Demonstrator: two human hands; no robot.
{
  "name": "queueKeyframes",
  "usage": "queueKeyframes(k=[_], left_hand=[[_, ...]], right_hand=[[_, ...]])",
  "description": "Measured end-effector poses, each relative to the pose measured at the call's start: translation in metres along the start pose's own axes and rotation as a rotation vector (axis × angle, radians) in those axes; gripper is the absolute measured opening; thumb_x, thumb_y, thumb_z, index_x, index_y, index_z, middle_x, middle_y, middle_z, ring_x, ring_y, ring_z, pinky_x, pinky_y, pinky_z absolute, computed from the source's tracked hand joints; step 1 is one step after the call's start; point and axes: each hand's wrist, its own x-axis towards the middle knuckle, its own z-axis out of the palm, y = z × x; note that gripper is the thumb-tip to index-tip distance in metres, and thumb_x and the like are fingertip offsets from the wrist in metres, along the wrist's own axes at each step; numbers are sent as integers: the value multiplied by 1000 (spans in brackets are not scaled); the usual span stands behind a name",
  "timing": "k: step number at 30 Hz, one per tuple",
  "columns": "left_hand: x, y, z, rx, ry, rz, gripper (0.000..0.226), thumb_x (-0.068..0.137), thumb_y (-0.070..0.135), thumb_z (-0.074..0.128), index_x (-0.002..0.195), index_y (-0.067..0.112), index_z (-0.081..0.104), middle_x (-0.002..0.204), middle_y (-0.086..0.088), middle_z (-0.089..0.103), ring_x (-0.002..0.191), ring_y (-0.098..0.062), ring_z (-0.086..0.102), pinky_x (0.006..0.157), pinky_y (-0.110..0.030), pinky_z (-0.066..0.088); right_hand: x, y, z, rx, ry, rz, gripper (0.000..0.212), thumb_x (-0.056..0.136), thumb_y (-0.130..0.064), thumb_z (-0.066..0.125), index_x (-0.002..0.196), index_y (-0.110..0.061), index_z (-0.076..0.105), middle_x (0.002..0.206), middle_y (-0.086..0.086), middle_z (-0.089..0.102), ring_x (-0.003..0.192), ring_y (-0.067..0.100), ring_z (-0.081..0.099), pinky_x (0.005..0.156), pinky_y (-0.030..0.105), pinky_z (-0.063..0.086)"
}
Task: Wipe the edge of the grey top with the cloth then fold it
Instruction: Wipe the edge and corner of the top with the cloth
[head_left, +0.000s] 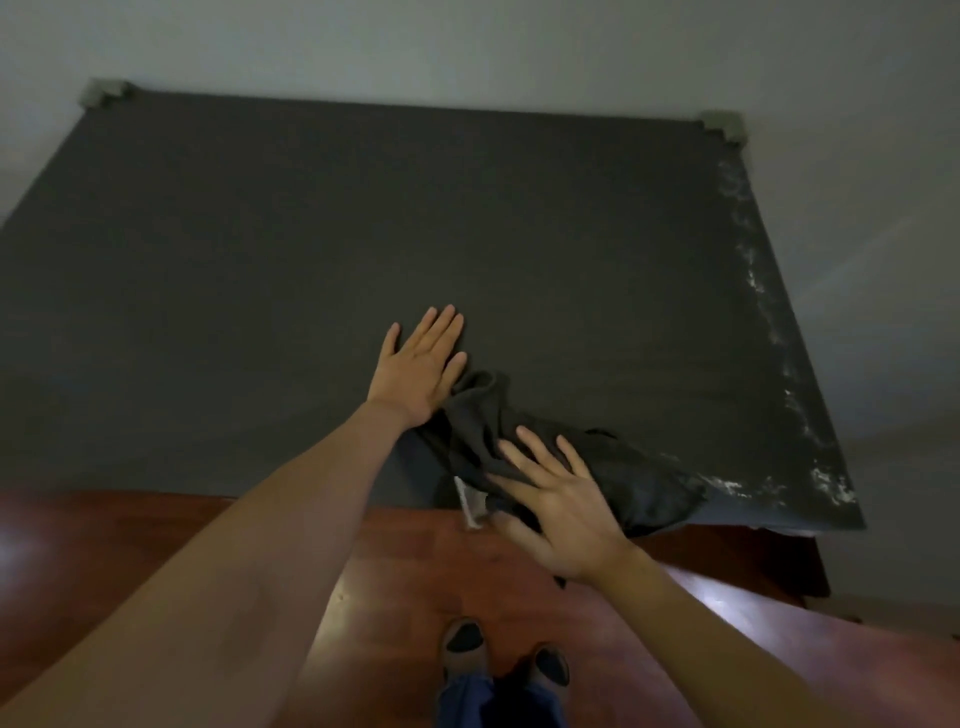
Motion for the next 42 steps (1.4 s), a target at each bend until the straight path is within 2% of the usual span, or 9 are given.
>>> queueKeyframes(k=[4, 12, 18, 23, 27, 31, 37, 39, 42], left_hand=[[2, -4, 3, 18, -1, -7, 52, 97, 38, 13, 146, 28, -1, 158, 12, -4, 143, -5, -7, 116, -40, -5], [-5, -1, -2, -60, 67, 19, 51, 97, 38, 20, 146, 26, 11, 157, 10, 8, 144, -7, 2, 116, -39, -1], [-4, -2, 2, 4, 72, 22, 53, 95, 41, 13, 146, 26, 7, 158, 11, 5, 144, -6, 0, 116, -42, -1], [-2, -2, 3, 8, 66, 28, 52, 96, 38, 12, 146, 27, 6, 157, 12, 4, 143, -5, -1, 116, -41, -1], [-1, 0, 1, 11, 86, 26, 53, 96, 41, 14, 146, 25, 9, 157, 10, 7, 144, -7, 2, 116, -42, 1], [-1, 11, 2, 0, 73, -22, 57, 94, 45, 14, 146, 23, 7, 158, 8, 5, 144, -8, -2, 116, -44, -2], [17, 69, 6, -35, 42, 66, 57, 95, 44, 17, 147, 20, 8, 158, 6, 4, 144, -8, -3, 117, -47, -2], [21, 76, 8, -27, 51, 76, 58, 94, 46, 17, 147, 20, 9, 158, 6, 5, 144, -8, -2, 117, -47, -1], [24, 75, 10, -13, 74, 73, 61, 93, 48, 17, 147, 21, 10, 158, 6, 7, 144, -8, -1, 117, -47, 0]], right_hand=[[33, -51, 19, -117, 114, 336, 42, 87, -55, 39, 107, -24, 59, 127, 4, 59, 130, 33, 43, 103, 64, 27], [-1, -1, 4, -280, 188, 321, 29, 86, -31, 49, 104, -21, 70, 132, 5, 58, 125, 28, 51, 95, 56, 43], [4, 1, 0, -178, 156, 596, 47, 90, -39, 37, 134, -26, 47, 140, 10, 50, 137, 34, 32, 108, 60, 23], [31, -32, 16, -168, 187, 396, 32, 91, -46, 44, 113, -36, 64, 142, 3, 48, 135, 34, 37, 103, 65, 28], [-4, 22, -10, -243, 233, 542, 30, 86, -42, 50, 105, -31, 70, 141, 4, 49, 132, 34, 41, 100, 68, 28], [-19, 63, -22, -176, 159, 779, 44, 94, -49, 30, 138, -43, 34, 154, 3, 28, 145, 29, 11, 110, 65, 8], [-13, 50, -17, -198, 132, 540, 40, 92, -53, 31, 130, -47, 44, 153, 1, 30, 143, 36, 15, 107, 69, 6], [-33, 81, -31, -234, 157, 667, 38, 91, -54, 35, 124, -45, 52, 155, -2, 25, 143, 36, 11, 106, 70, 6], [-59, 122, -50, -203, 139, 922, 46, 94, -53, 24, 139, -46, 29, 158, -2, 15, 145, 31, 1, 109, 67, 3]])
